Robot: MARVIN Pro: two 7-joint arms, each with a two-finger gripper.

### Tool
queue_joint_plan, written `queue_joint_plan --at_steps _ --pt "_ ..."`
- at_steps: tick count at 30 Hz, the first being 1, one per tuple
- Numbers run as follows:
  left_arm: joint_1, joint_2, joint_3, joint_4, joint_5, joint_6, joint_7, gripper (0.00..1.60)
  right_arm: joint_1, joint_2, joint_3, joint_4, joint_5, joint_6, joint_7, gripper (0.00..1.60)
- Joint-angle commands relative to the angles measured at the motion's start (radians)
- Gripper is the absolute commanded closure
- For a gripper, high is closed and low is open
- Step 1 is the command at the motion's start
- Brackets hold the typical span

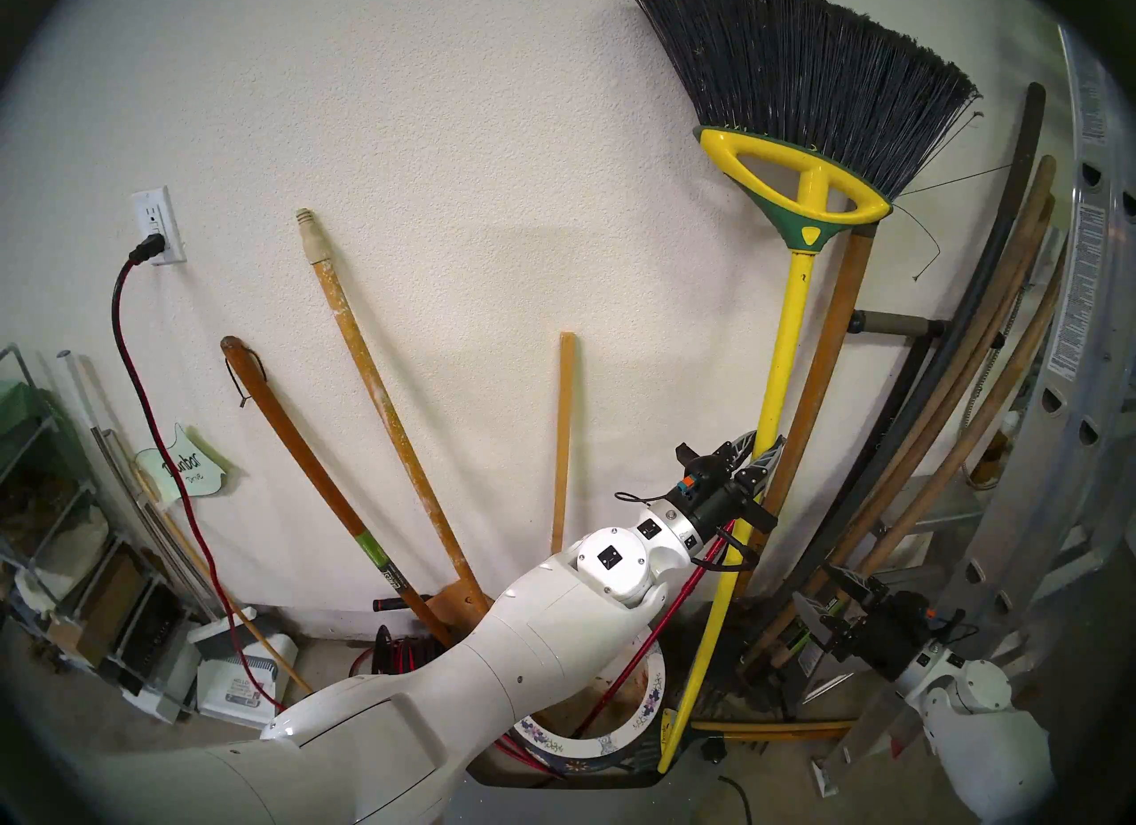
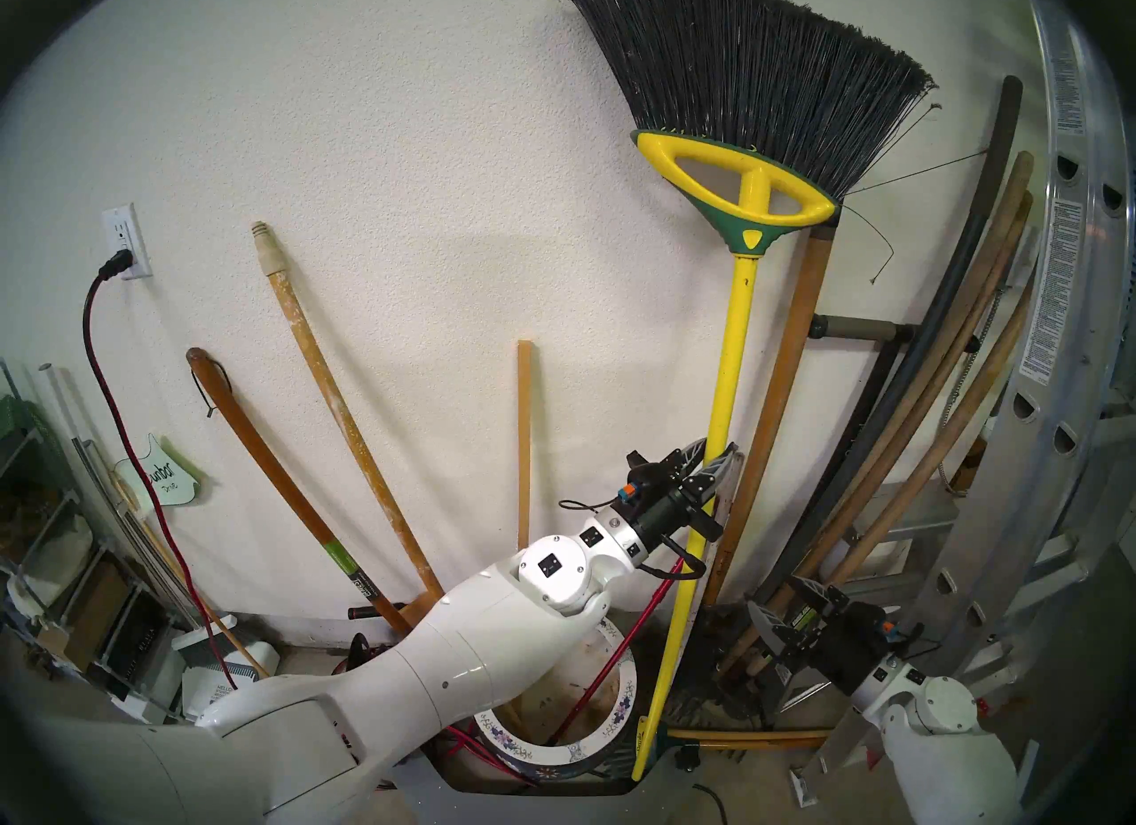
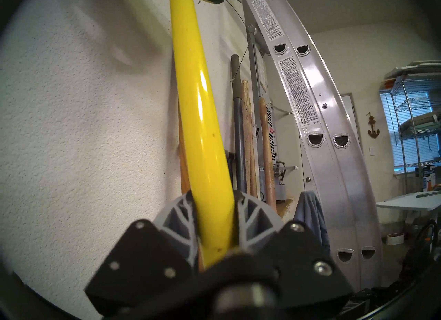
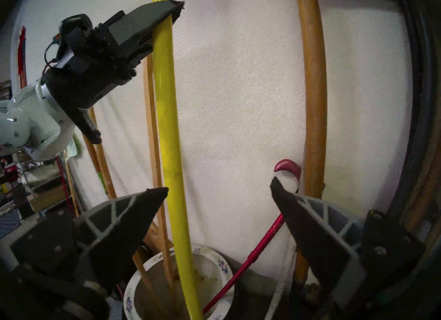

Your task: Take wooden sticks or brooms out of the pot

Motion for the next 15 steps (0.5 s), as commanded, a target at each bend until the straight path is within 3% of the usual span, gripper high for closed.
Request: queue_joint_plan --at_steps 1,9,15 --pt "0.020 0.000 0.014 0.010 -0.003 0.001 -0.011 1.60 -0.020 0.022 -0.029 -0.026 -0.054 -0.061 0.062 0.00" --pt "0.019 0.002 0.017 0.011 -0.011 -0.001 -0.021 1.60 0.022 -0.006 -0.071 0.016 -0.092 -0.154 0.117 0.00" --pt "0.020 -0.001 0.018 0.010 -0.018 -0.001 -0.022 1.60 0.081 -0.052 -0.099 0.071 -0.138 -0.217 0.087 0.00"
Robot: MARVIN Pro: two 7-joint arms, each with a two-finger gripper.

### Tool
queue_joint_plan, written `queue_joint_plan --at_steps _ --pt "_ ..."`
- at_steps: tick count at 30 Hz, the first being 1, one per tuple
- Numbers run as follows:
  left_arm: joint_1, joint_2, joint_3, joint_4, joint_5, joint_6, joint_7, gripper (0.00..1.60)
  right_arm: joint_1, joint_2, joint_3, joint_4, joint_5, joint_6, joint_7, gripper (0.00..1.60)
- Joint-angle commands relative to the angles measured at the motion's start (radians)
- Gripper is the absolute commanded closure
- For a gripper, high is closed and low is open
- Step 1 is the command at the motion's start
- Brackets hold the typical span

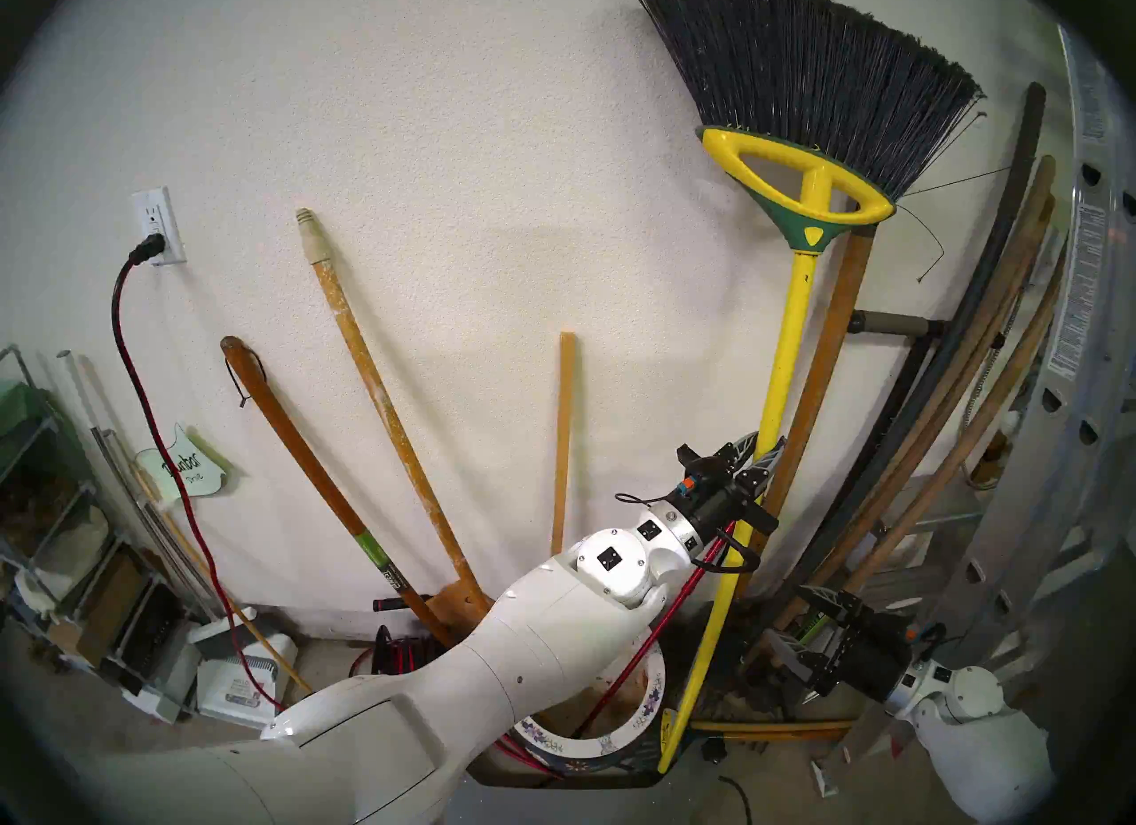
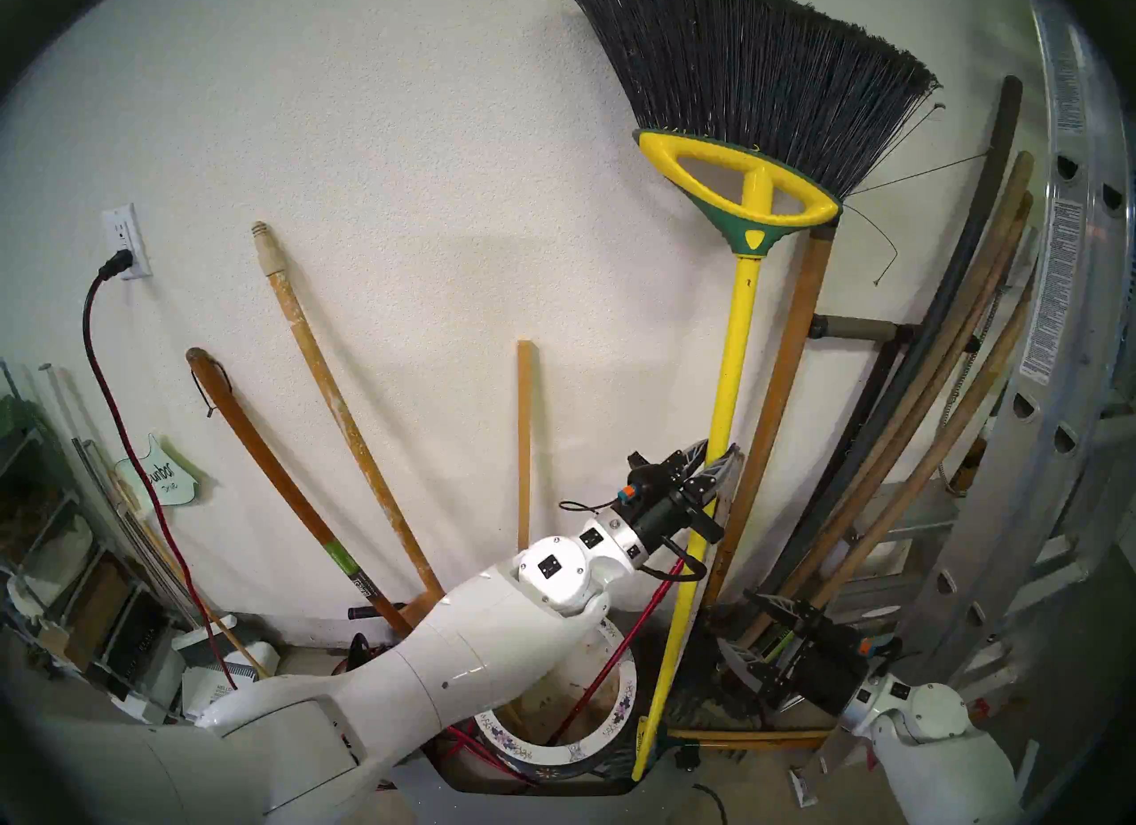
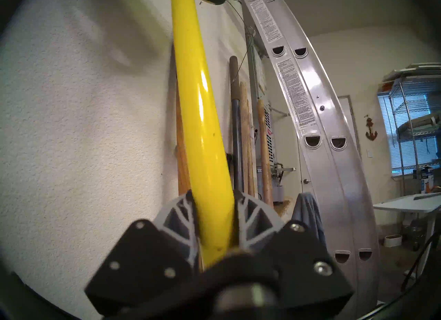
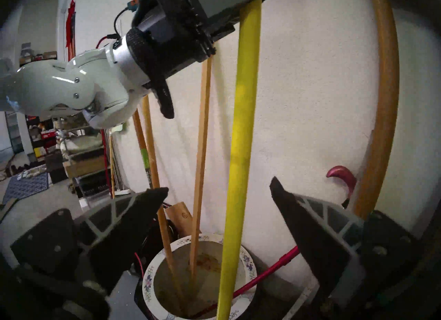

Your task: Take wooden sticks or brooms out of the pot

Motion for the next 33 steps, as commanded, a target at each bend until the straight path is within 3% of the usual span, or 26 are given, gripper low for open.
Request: queue_joint_plan --at_steps 1,9,11,20,33 --pt "0.020 -0.002 0.014 0.007 -0.004 0.005 -0.010 1.60 0.076 -0.060 -0.035 0.054 -0.055 -0.085 -0.033 0.00" --pt "0.025 0.000 0.015 -0.008 -0.011 0.004 -0.009 1.60 0.180 -0.146 -0.069 0.138 -0.147 -0.124 -0.168 0.00" --pt "0.027 0.002 0.015 -0.011 -0.013 0.004 -0.008 1.60 0.206 -0.161 -0.076 0.157 -0.162 -0.120 -0.189 0.05" --pt "0.042 0.014 0.016 -0.031 -0.018 0.004 -0.002 1.60 0.307 -0.228 -0.102 0.241 -0.237 -0.109 -0.319 0.00" --pt "0.049 0.025 0.015 -0.048 -0.019 0.011 0.013 1.60 0.432 -0.284 -0.119 0.390 -0.315 -0.111 -0.399 0.00"
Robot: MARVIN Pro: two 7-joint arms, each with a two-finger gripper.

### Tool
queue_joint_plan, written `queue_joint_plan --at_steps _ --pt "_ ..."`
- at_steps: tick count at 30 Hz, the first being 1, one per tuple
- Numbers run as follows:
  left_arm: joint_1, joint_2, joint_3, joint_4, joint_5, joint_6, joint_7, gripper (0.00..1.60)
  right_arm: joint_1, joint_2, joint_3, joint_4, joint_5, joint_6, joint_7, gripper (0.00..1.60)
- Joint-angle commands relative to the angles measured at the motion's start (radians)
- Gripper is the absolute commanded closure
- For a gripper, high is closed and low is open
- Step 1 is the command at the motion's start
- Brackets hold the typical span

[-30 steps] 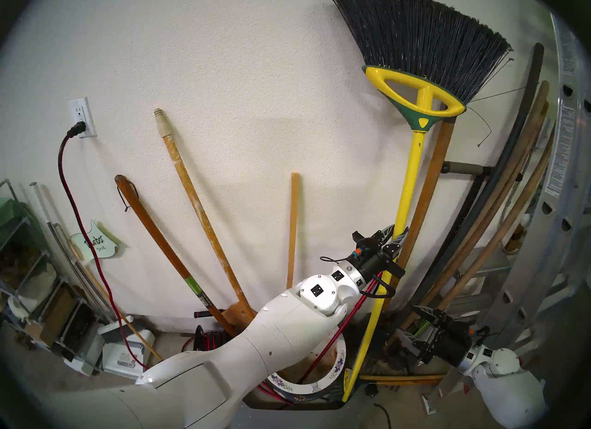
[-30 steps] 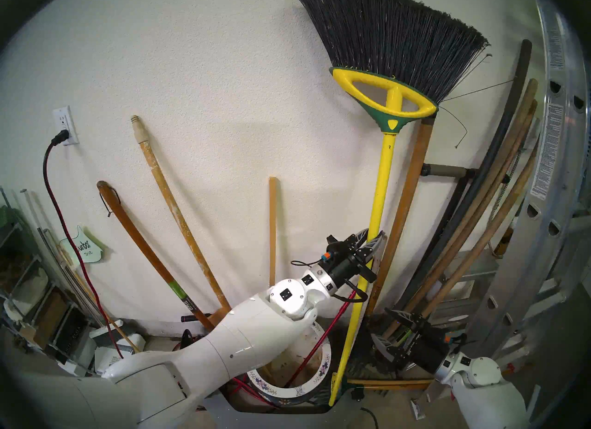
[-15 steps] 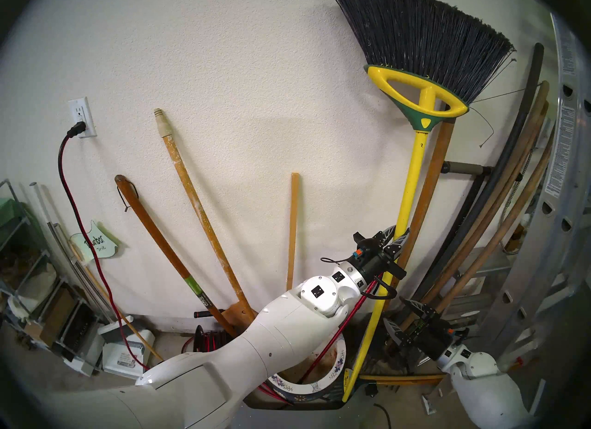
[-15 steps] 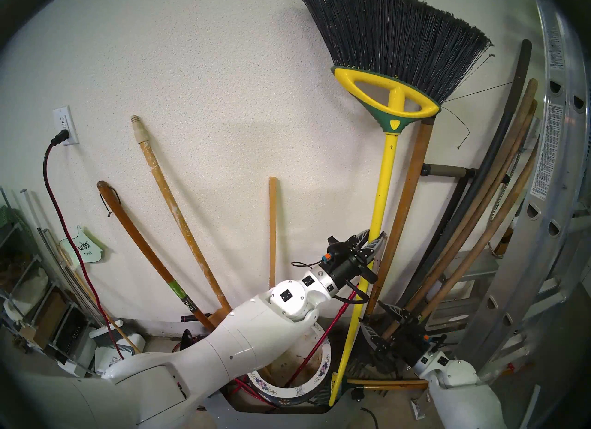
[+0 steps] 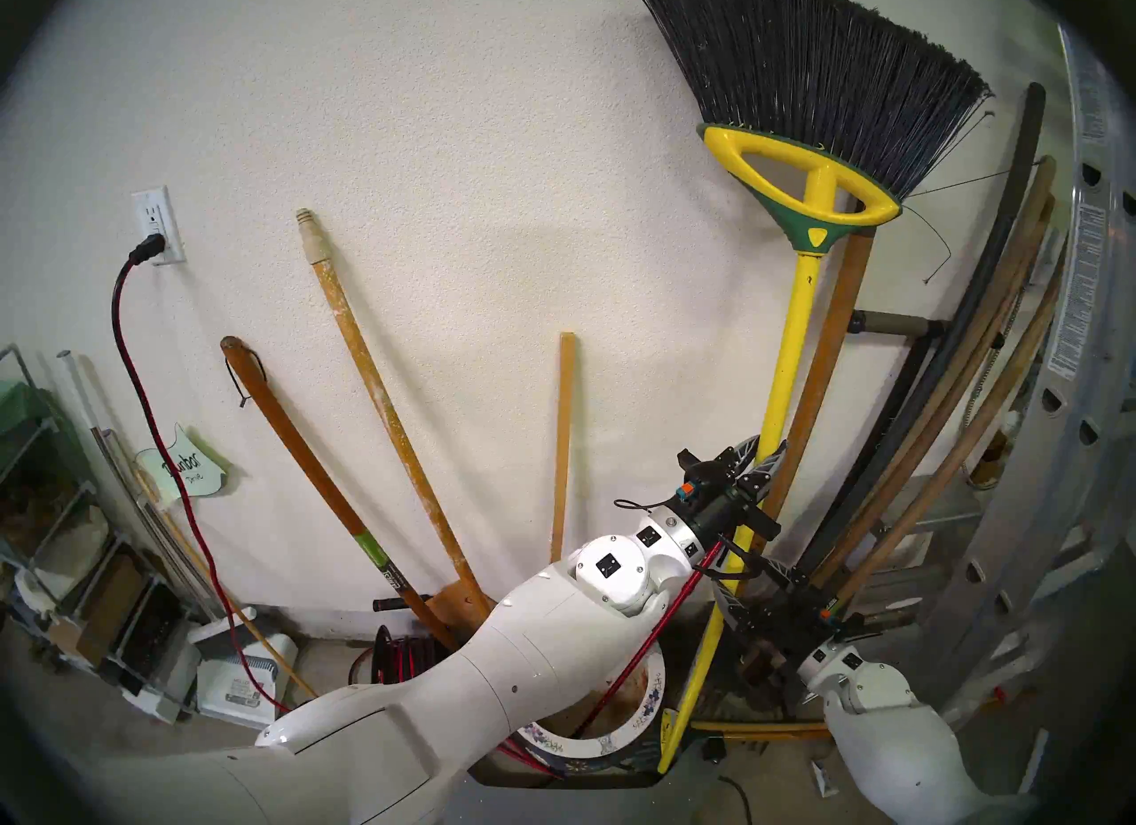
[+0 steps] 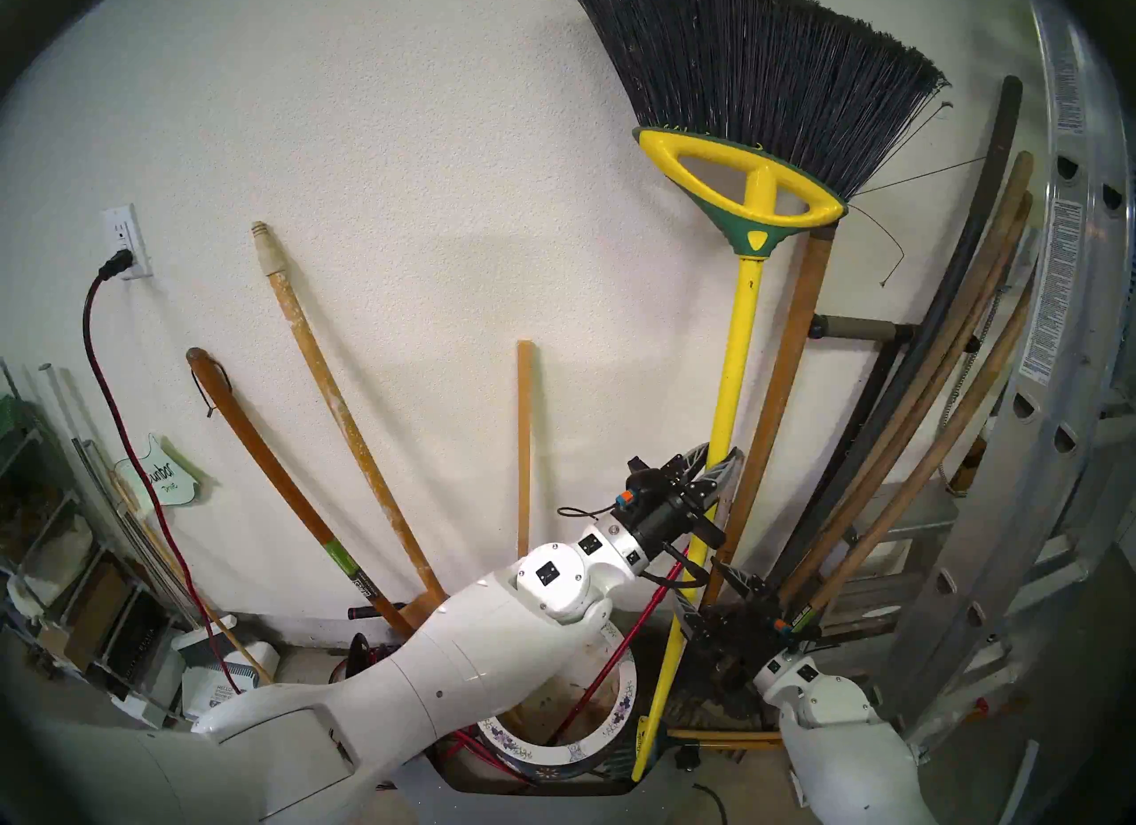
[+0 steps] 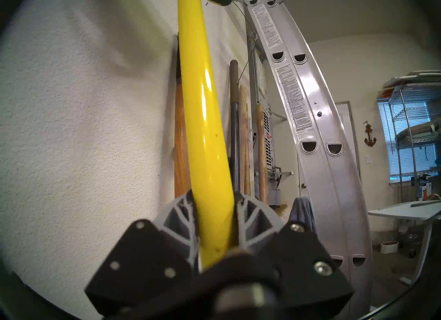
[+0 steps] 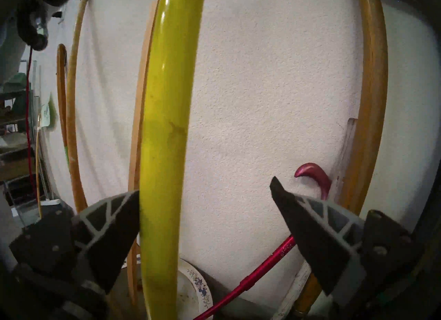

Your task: Take wooden sticks or brooms out of the pot

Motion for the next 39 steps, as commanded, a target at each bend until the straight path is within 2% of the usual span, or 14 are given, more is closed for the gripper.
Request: queue_joint_plan --at_steps 1,2,3,4,5,7,22,39 --pt "0.023 0.007 0.008 -0.001 0.001 0.004 0.006 1.60 0.127 -0.042 -0.002 0.107 -0.029 -0.018 -0.044 0.06" --pt "0.023 0.008 0.008 0.000 0.001 0.005 0.007 1.60 0.118 -0.045 0.004 0.095 -0.036 -0.015 -0.055 0.45" --pt "0.023 0.009 0.008 0.001 0.001 0.006 0.008 1.60 0.128 -0.048 0.003 0.110 -0.038 -0.019 -0.056 0.98" --pt "0.023 0.010 0.008 0.002 0.000 0.006 0.010 1.60 0.148 -0.052 0.000 0.136 -0.040 -0.030 -0.050 1.20" --pt "0.022 0.010 0.008 0.003 0.000 0.008 0.012 1.60 0.146 -0.055 0.004 0.134 -0.041 -0.027 -0.050 1.27" --pt "0.021 0.010 0.008 0.005 -0.001 0.011 0.016 1.60 0.163 -0.061 0.006 0.158 -0.042 -0.035 -0.046 1.60" --pt "0.002 -0.011 0.021 0.079 0.001 0.021 0.041 1.60 0.219 -0.093 0.054 0.257 -0.045 -0.072 -0.070 1.60" --pt "-0.048 -0.091 0.044 0.198 0.018 0.042 0.096 1.60 0.281 -0.062 0.126 0.362 -0.031 -0.066 -0.040 1.60"
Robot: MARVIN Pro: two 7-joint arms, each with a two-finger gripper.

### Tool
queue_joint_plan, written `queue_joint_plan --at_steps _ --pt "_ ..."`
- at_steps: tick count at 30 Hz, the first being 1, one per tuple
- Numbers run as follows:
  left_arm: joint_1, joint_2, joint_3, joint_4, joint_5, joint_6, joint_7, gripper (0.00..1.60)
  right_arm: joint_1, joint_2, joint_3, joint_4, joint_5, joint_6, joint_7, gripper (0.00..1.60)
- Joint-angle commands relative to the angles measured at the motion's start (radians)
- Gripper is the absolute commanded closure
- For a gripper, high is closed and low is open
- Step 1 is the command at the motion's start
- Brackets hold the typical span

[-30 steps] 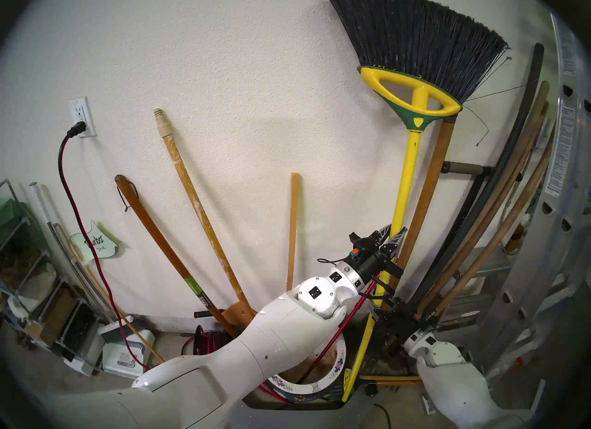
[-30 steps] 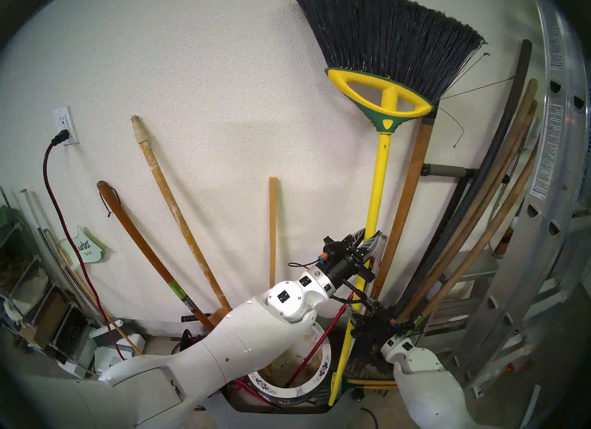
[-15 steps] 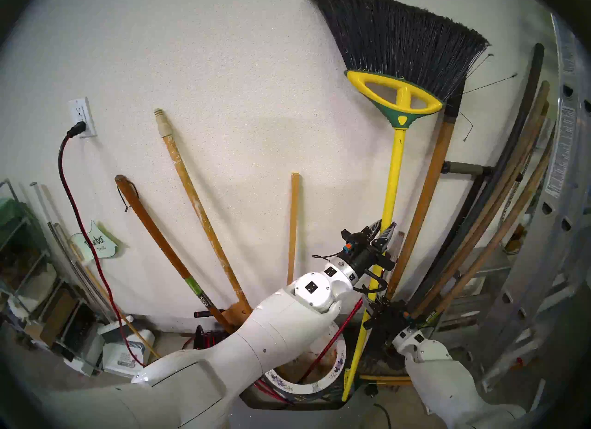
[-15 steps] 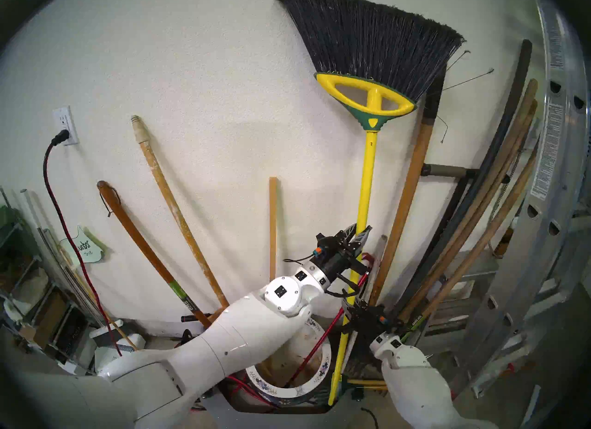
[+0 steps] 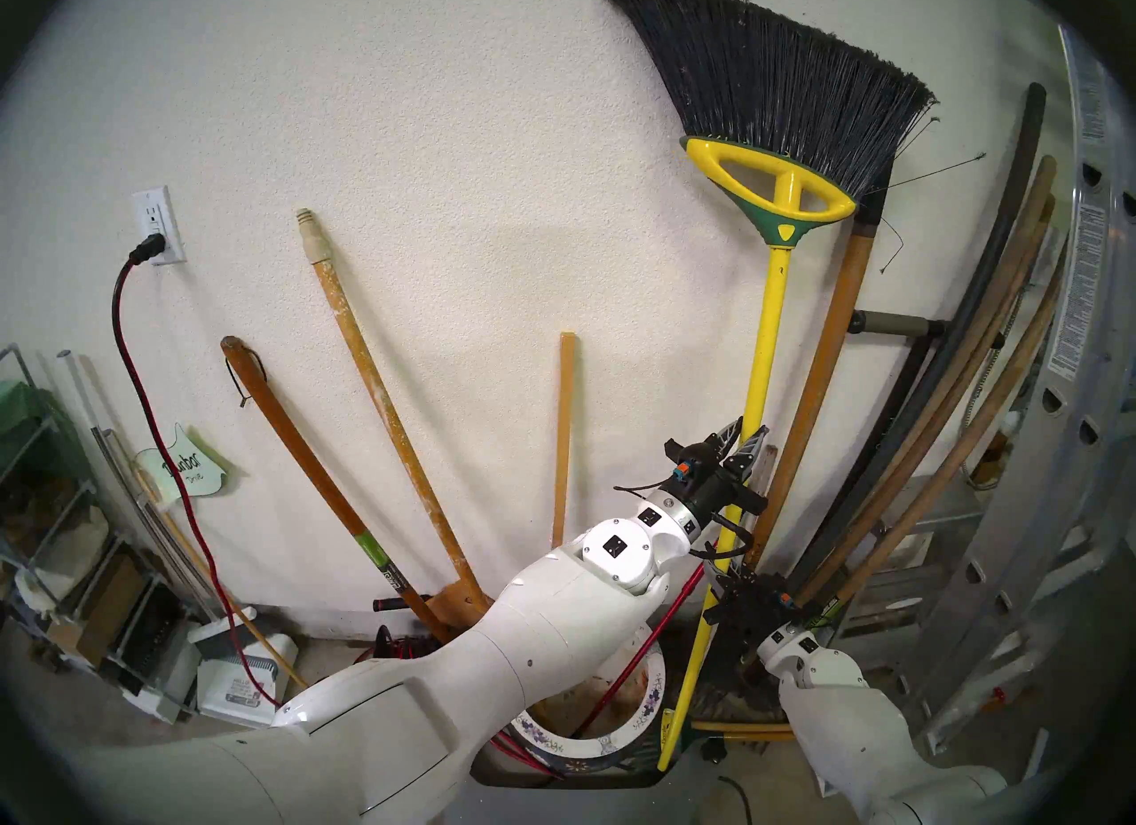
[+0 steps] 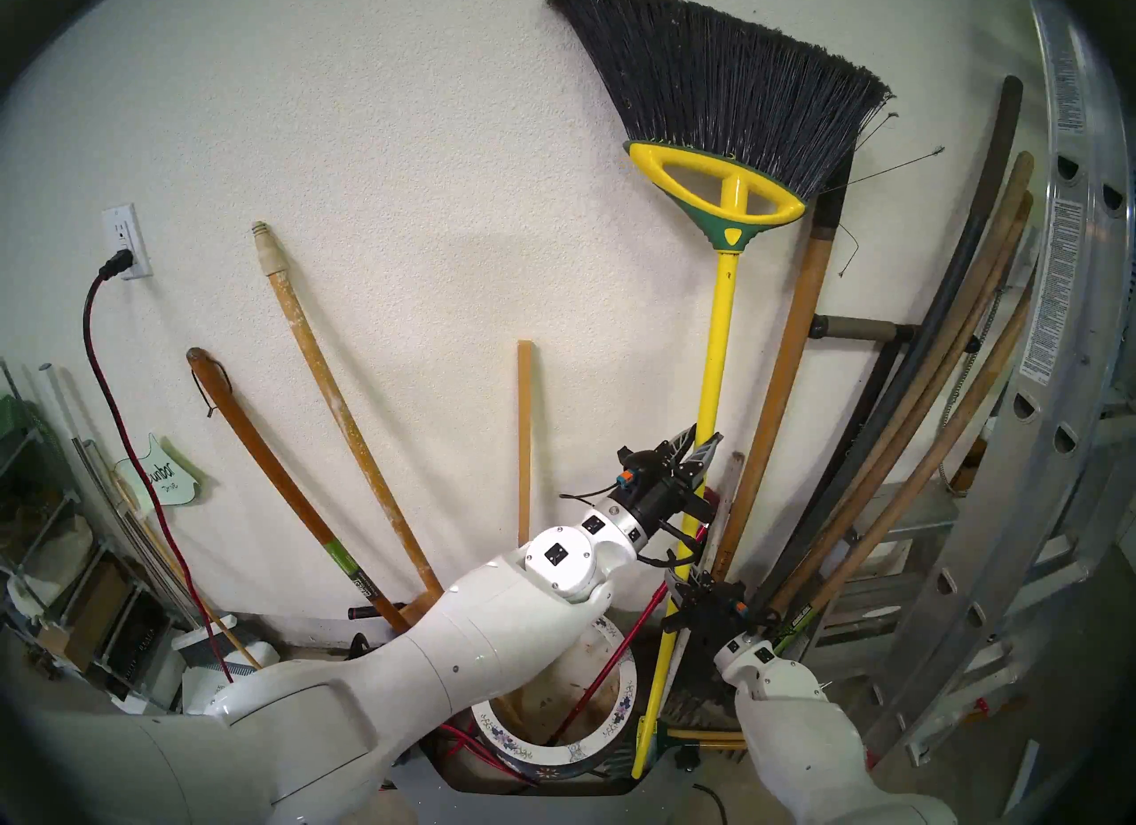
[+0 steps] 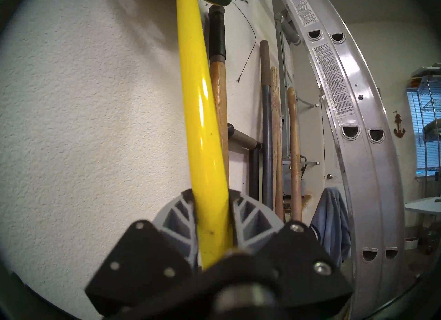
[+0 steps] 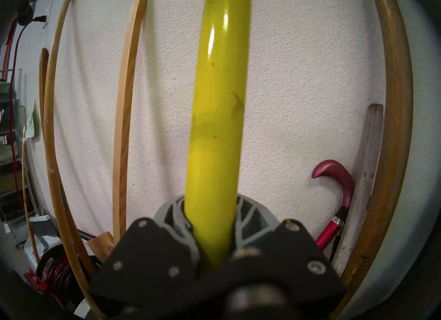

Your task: Take wooden sticks or brooms out of the pot

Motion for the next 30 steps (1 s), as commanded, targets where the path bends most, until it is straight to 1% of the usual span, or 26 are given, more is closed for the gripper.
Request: queue_joint_plan --at_steps 1,5,8,15,16,17,18,19,24,30 --pt "0.029 -0.029 0.041 0.054 0.020 0.009 -0.003 1.60 0.081 0.067 0.085 0.075 0.029 0.030 -0.079 1.60" --pt "0.013 -0.044 0.044 0.092 0.030 0.006 0.012 1.60 0.117 0.064 0.103 0.139 0.018 0.034 -0.110 1.60" --pt "0.005 -0.050 0.042 0.118 0.039 -0.006 0.020 1.60 0.151 0.062 0.106 0.201 0.001 0.020 -0.135 1.60" --pt "0.003 -0.050 0.036 0.136 0.057 -0.031 0.055 1.60 0.193 0.060 0.098 0.293 -0.021 -0.040 -0.122 1.60" --pt "0.004 -0.049 0.034 0.136 0.059 -0.035 0.063 1.43 0.200 0.057 0.096 0.307 -0.026 -0.051 -0.121 1.60" --pt "0.005 -0.047 0.031 0.134 0.058 -0.041 0.068 0.84 0.206 0.054 0.093 0.323 -0.031 -0.066 -0.117 1.60" --pt "0.007 -0.044 0.028 0.130 0.059 -0.045 0.073 0.09 0.210 0.051 0.092 0.334 -0.035 -0.078 -0.116 1.60" --pt "0.009 -0.040 0.027 0.123 0.067 -0.055 0.085 0.00 0.215 0.050 0.091 0.344 -0.039 -0.089 -0.112 1.60" --pt "0.040 -0.006 0.013 0.057 0.080 -0.078 0.121 0.00 0.244 0.044 0.084 0.410 -0.059 -0.161 -0.090 1.60" --pt "0.079 0.031 0.000 -0.019 0.088 -0.062 0.162 0.00 0.266 0.030 0.072 0.465 -0.083 -0.255 -0.059 1.60"
